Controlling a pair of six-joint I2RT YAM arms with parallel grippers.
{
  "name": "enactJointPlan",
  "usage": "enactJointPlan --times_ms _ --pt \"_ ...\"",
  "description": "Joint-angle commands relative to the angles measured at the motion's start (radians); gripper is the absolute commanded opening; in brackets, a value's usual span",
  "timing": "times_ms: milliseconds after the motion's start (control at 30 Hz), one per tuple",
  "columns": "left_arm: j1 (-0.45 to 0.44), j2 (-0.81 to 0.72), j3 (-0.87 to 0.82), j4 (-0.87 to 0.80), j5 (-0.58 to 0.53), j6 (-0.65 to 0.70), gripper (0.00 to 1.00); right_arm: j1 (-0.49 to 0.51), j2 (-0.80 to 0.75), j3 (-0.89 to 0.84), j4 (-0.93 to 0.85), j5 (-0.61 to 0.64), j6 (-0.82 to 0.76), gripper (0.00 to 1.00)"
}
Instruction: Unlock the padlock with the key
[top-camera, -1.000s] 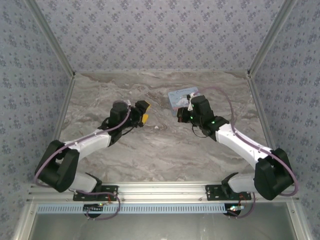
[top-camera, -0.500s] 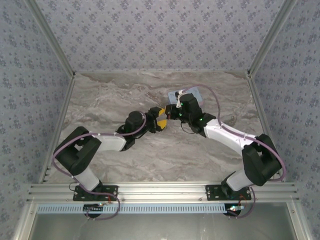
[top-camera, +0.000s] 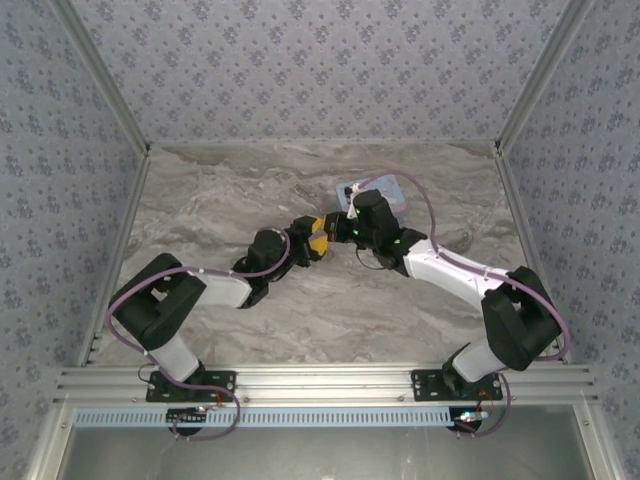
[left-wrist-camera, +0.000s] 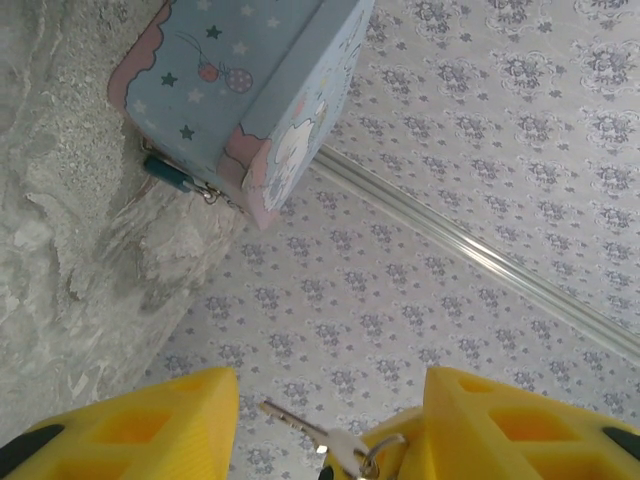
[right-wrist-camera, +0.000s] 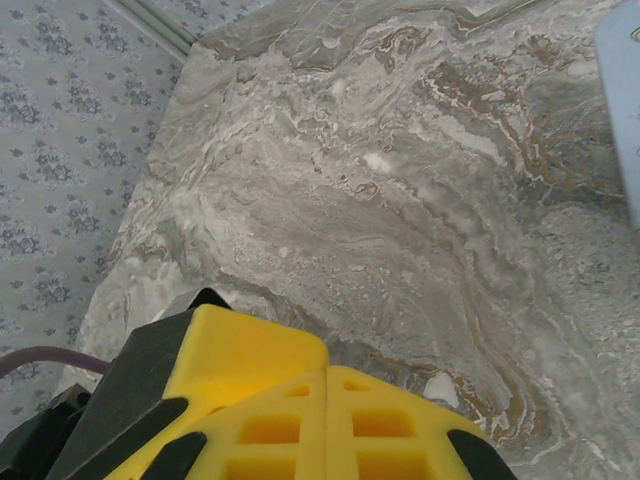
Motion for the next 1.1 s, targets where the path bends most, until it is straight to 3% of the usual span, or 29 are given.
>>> enactJointPlan --times_ms 0,333,1067 --pt "-0.007 -0.009 -0.008 0.067 -0.031 -0.232 0.49 0.011 -0.024 -0.008 0.012 -0.01 0.026 0.0" --pt "-0.008 -0.003 -0.01 0.083 -0.037 -0.234 0.41 0.02 -0.055 -0.033 -0.007 0.004 0.031 0.0" --pt "-0.007 0.001 -0.009 0.081 -0.032 -0.228 0.11 0.018 -0.079 -0.045 -0.016 0.02 0.026 0.0"
